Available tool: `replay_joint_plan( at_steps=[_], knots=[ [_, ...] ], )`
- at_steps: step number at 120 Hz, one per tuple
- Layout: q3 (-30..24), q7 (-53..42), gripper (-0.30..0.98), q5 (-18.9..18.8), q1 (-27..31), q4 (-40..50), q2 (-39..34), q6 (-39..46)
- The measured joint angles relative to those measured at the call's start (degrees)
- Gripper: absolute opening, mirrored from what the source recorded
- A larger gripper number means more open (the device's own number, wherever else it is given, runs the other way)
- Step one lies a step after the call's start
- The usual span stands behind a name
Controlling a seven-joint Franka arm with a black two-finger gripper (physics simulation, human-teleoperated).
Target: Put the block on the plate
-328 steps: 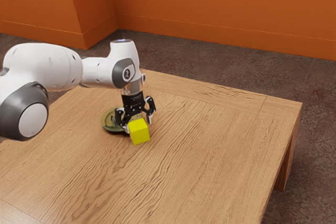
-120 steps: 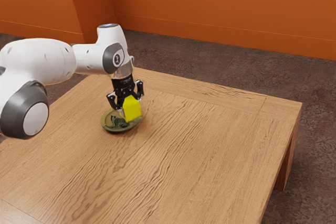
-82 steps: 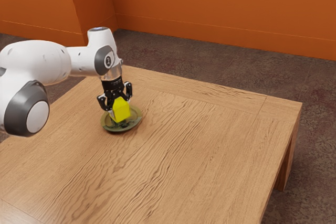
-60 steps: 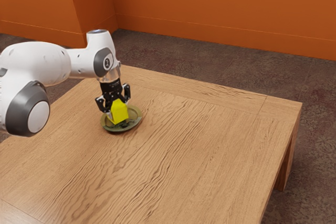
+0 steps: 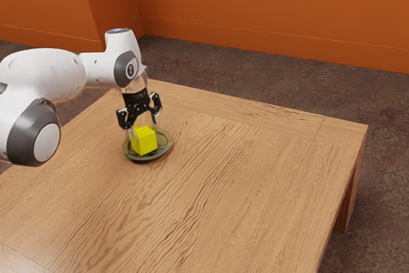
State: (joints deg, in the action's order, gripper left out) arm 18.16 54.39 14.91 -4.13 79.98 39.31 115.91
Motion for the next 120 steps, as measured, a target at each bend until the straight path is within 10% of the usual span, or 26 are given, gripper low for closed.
replay_joint_plan(
  at_steps=[120],
  knots=[
    [-7.06,-47.26,0.69,-4.17,-2.56,-0.54,-25.85,-25.33]
  ],
)
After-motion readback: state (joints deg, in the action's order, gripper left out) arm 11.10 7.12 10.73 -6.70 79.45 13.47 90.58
